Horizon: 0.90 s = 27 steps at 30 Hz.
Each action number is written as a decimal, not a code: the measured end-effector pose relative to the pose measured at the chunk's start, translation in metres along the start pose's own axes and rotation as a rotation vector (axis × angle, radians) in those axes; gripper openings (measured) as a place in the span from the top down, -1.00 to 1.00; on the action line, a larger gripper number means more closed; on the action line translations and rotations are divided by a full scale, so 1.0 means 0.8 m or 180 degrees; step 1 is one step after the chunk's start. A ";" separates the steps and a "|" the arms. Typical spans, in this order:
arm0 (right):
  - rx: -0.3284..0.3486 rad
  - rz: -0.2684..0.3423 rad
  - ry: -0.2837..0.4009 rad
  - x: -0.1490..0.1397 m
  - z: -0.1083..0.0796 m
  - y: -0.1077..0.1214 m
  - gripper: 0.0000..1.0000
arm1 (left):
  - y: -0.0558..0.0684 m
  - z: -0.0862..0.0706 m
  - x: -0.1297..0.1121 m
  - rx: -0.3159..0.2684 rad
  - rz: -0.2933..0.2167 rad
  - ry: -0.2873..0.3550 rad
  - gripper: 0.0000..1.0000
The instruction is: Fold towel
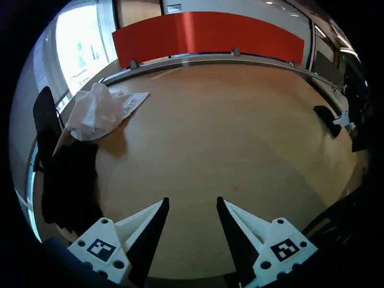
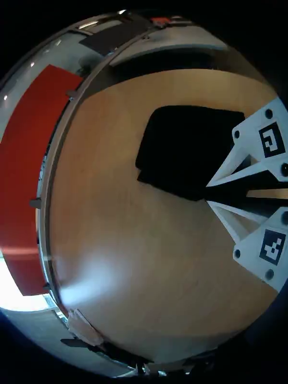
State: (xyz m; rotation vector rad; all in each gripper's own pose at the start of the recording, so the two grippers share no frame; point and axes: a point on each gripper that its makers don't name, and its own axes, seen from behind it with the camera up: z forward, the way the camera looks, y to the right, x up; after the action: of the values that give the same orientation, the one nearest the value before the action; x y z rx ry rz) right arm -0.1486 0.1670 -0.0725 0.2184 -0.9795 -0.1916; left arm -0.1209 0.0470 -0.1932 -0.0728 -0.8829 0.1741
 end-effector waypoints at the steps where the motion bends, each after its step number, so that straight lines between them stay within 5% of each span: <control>1: -0.0002 0.0019 0.0012 0.002 -0.002 0.001 0.90 | 0.000 0.000 0.000 -0.0002 -0.0002 0.0001 -0.45; 17: -0.0071 0.0136 0.0185 0.023 -0.043 0.026 0.90 | 0.001 -0.001 0.006 -0.0018 -0.0017 0.0060 -0.45; 27: -0.0020 0.0146 0.0168 0.017 -0.042 0.017 0.90 | 0.001 -0.005 0.005 -0.0013 0.0008 0.0065 -0.45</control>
State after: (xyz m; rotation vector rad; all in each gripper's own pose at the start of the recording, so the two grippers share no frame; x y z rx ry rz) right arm -0.1122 0.1800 -0.0764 0.1943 -0.9305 -0.1463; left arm -0.1153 0.0488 -0.1930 -0.0794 -0.8628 0.1738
